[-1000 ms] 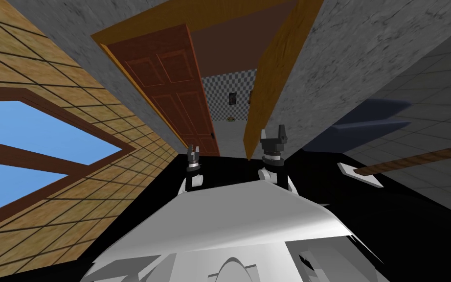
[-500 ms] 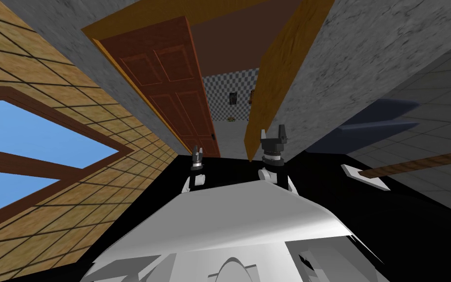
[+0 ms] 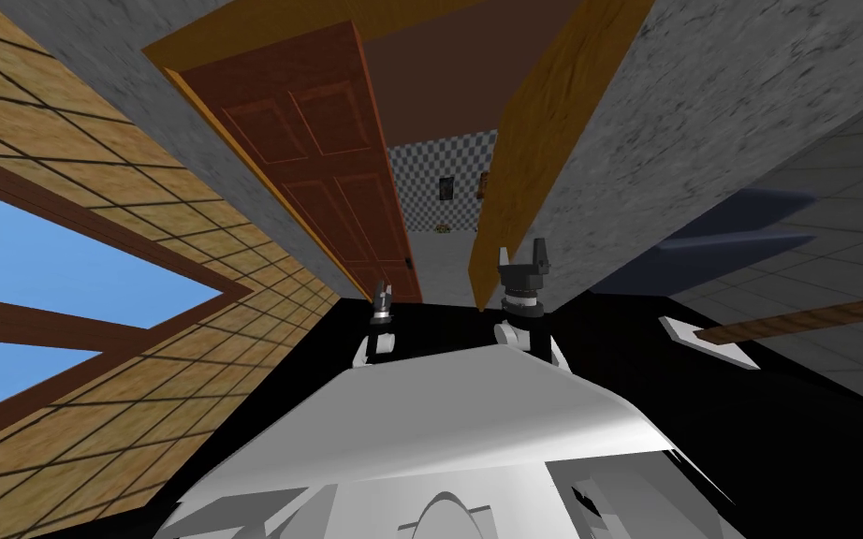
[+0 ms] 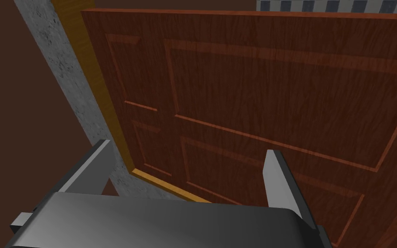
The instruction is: Push the door open
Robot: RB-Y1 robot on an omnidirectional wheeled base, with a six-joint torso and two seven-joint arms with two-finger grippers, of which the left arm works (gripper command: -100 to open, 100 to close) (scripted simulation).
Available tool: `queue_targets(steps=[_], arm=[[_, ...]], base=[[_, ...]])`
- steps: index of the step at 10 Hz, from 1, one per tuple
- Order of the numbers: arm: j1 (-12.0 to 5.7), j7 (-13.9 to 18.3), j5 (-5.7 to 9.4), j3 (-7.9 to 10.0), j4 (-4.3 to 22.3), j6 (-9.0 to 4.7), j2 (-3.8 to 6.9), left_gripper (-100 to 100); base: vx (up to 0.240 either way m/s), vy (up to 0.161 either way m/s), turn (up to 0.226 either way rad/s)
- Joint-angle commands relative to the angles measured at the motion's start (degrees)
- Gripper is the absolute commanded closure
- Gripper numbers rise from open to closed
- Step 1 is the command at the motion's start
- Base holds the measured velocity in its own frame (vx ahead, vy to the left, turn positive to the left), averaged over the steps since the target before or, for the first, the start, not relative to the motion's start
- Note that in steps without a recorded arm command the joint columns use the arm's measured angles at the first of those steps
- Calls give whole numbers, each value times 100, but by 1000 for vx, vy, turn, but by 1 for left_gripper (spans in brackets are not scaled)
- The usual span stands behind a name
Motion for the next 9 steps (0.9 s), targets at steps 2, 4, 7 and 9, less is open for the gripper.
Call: queue_targets(steps=[2,4,7,9], arm=[[-154,47,-26,-36,456,-63,17,-100],[-222,59,-38,-50,681,-79,16,-100],[-419,95,-71,-92,1184,-127,6,-100],[-485,107,-82,-106,1388,-143,2,-100]], base=[[99,45,-4],[66,26,0],[89,35,-4],[62,15,-2]])
